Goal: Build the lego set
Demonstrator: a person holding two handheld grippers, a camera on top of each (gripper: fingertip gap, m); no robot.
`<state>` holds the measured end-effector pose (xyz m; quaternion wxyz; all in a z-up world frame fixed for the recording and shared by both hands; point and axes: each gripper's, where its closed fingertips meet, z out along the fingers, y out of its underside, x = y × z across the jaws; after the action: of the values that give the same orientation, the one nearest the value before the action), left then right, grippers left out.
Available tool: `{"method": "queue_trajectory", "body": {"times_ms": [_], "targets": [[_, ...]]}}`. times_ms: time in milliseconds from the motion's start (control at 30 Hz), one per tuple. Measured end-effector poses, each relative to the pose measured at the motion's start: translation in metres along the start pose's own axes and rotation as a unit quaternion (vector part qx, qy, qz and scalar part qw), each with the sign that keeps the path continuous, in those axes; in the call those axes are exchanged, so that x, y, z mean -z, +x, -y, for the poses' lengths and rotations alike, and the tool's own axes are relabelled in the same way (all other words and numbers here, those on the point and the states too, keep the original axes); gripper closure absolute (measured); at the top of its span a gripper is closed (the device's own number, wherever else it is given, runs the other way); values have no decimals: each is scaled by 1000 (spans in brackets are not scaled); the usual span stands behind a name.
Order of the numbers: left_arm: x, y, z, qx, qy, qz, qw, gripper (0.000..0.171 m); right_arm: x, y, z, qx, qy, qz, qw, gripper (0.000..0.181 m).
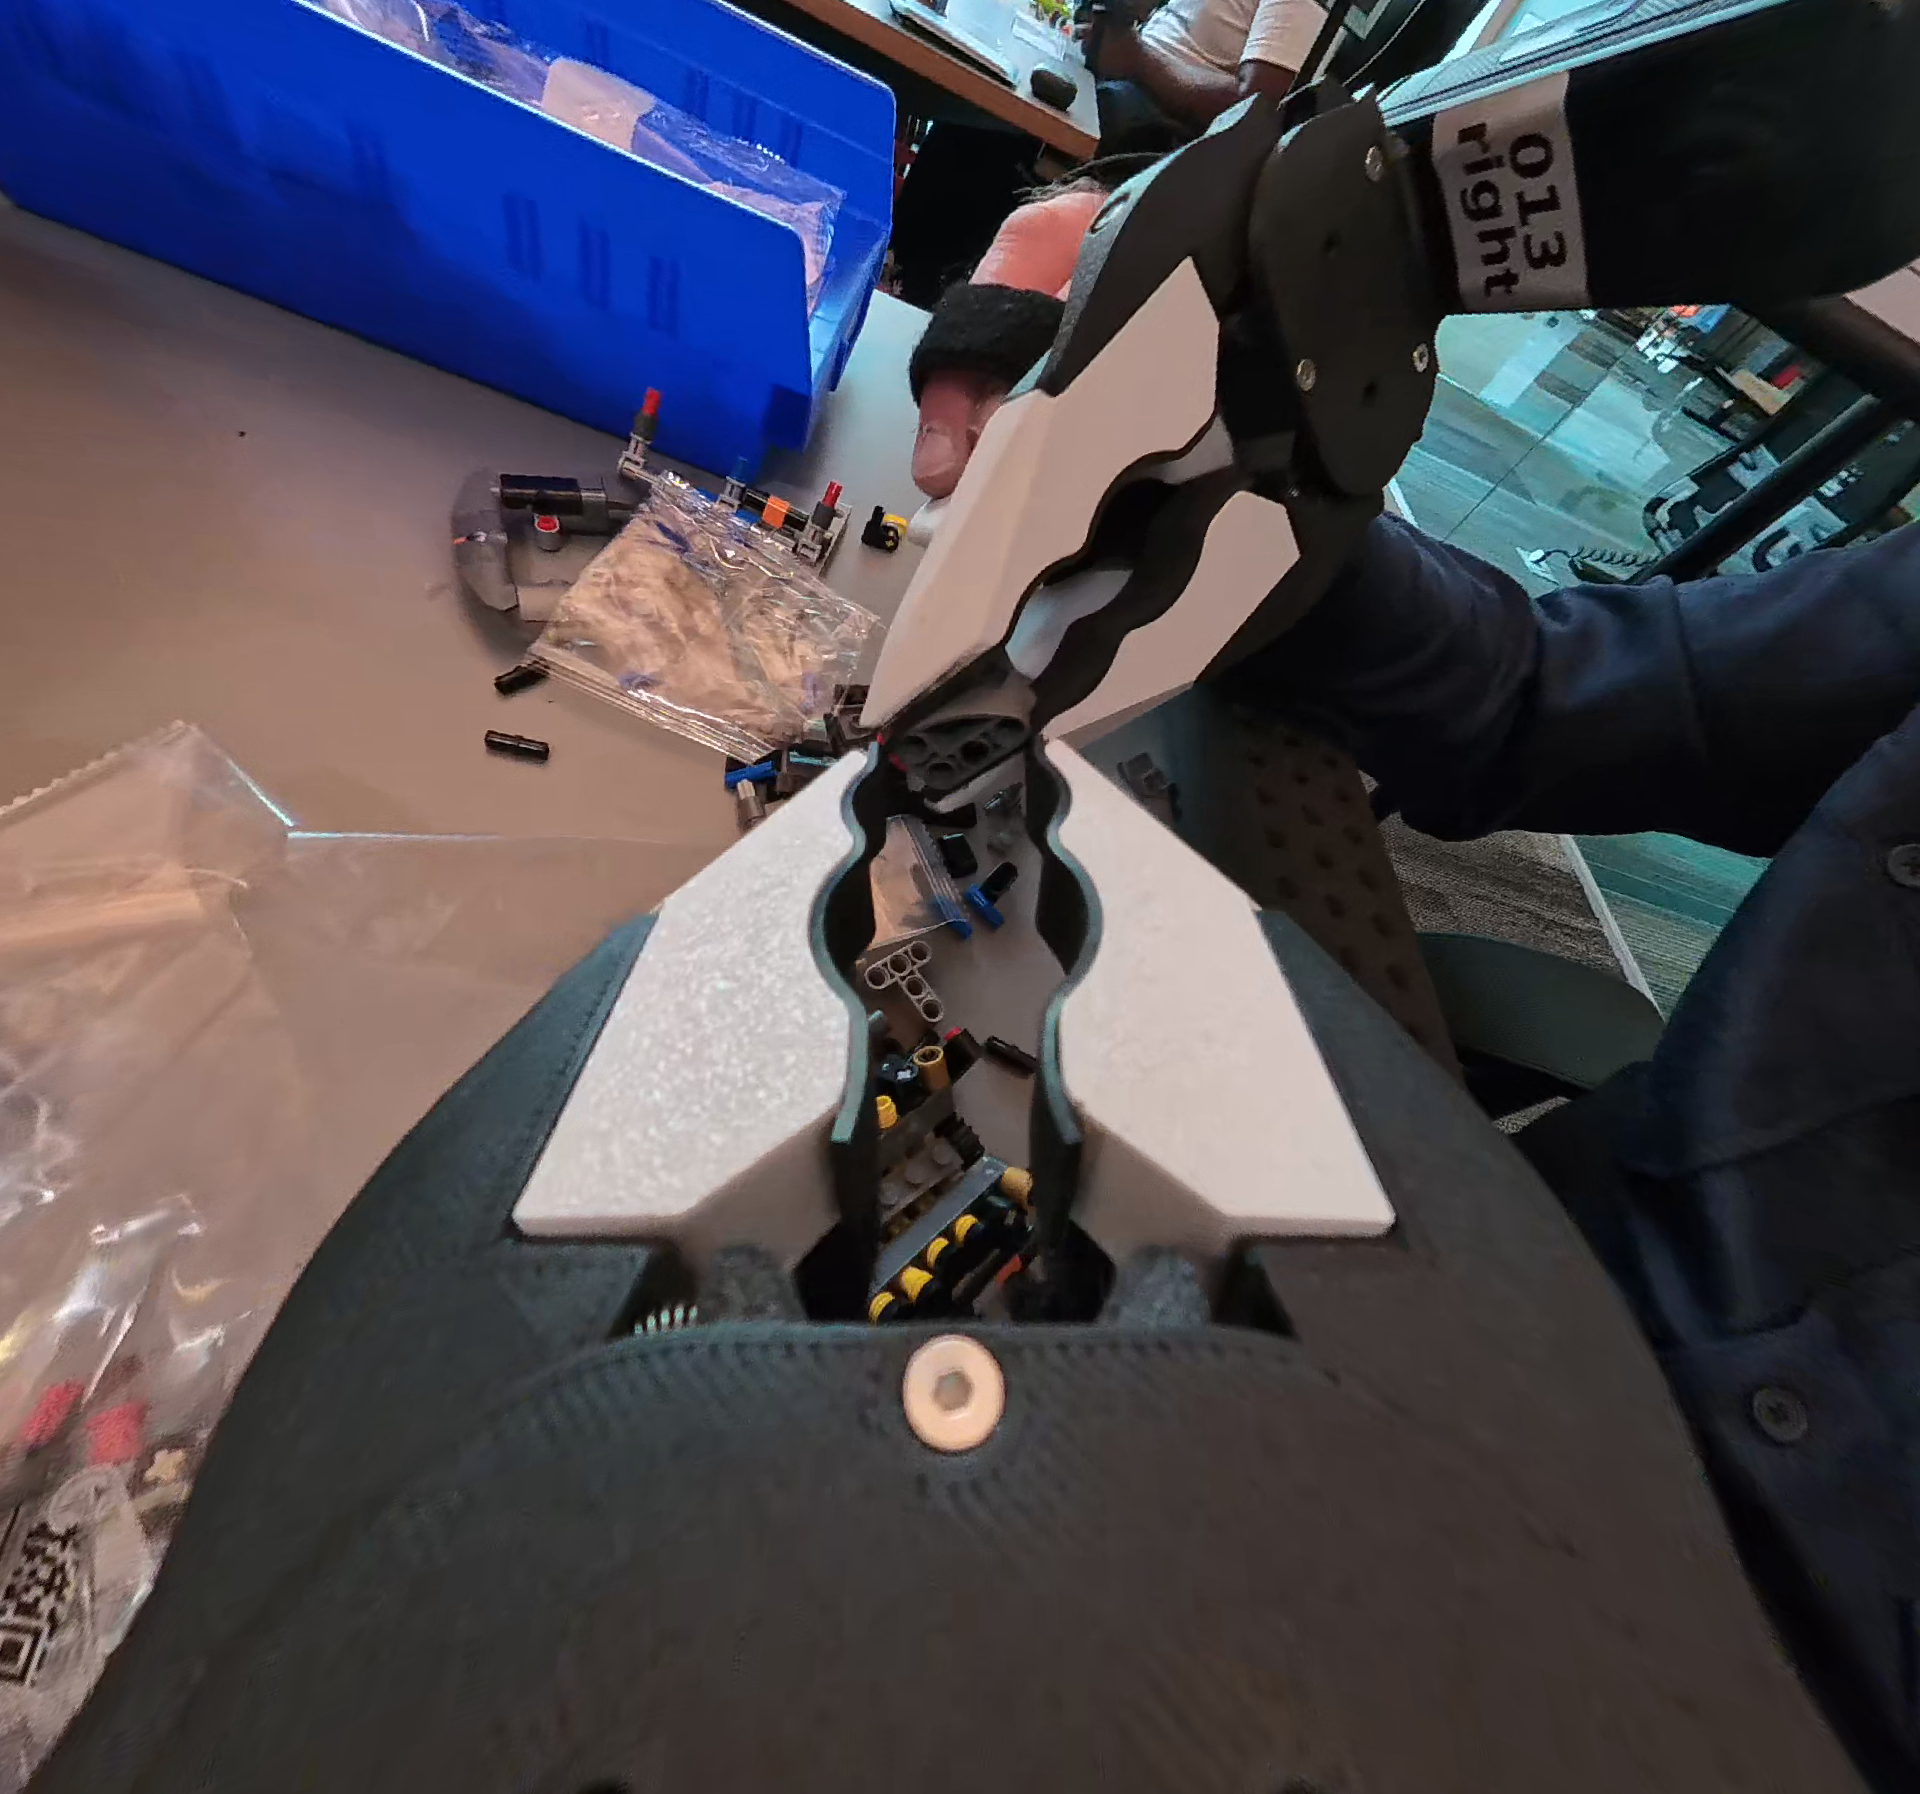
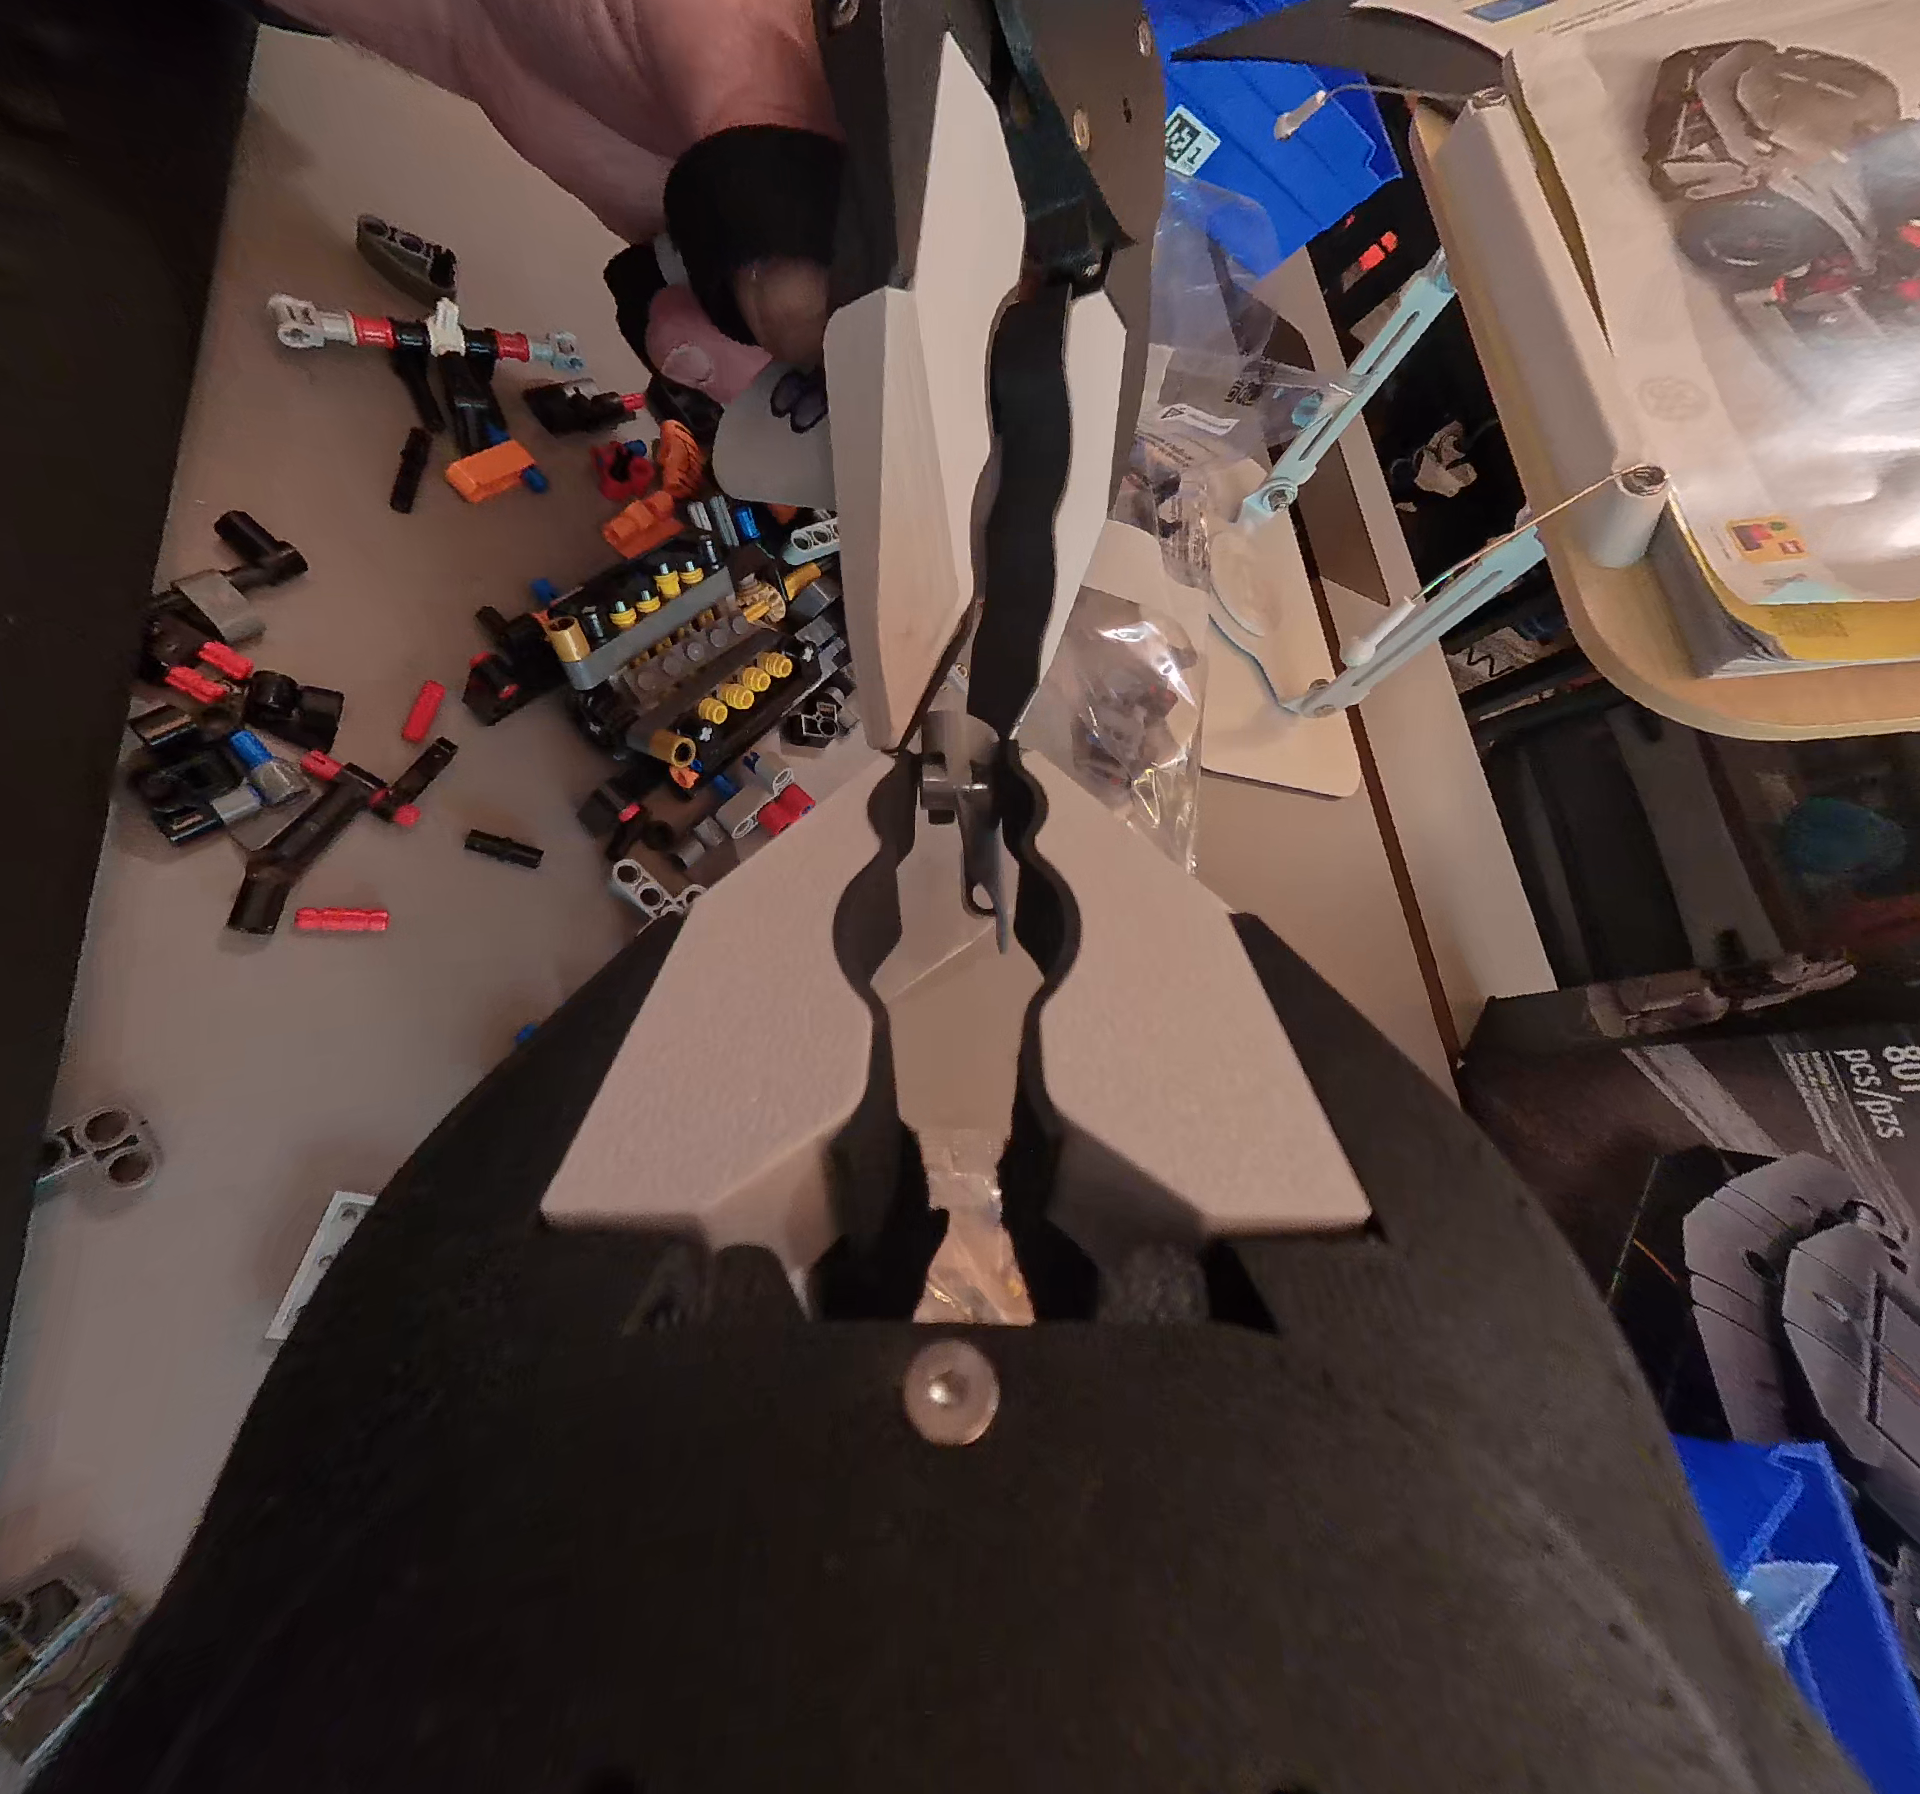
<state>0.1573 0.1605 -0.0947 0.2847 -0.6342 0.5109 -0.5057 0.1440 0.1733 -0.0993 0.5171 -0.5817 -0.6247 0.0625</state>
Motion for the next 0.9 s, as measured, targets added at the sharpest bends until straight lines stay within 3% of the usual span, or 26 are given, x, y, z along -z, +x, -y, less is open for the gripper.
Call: {"method": "queue_trajectory", "body": {"times_ms": [233, 900], "targets": [[0, 3, 3, 17, 12, -21, 1000, 136, 0, 0, 0, -1, 5, 3, 1000, 168], [1, -1, 3, 12, 15, -9, 1000, 148, -1, 3, 0, -5, 3, -4, 1000, 167]]}}
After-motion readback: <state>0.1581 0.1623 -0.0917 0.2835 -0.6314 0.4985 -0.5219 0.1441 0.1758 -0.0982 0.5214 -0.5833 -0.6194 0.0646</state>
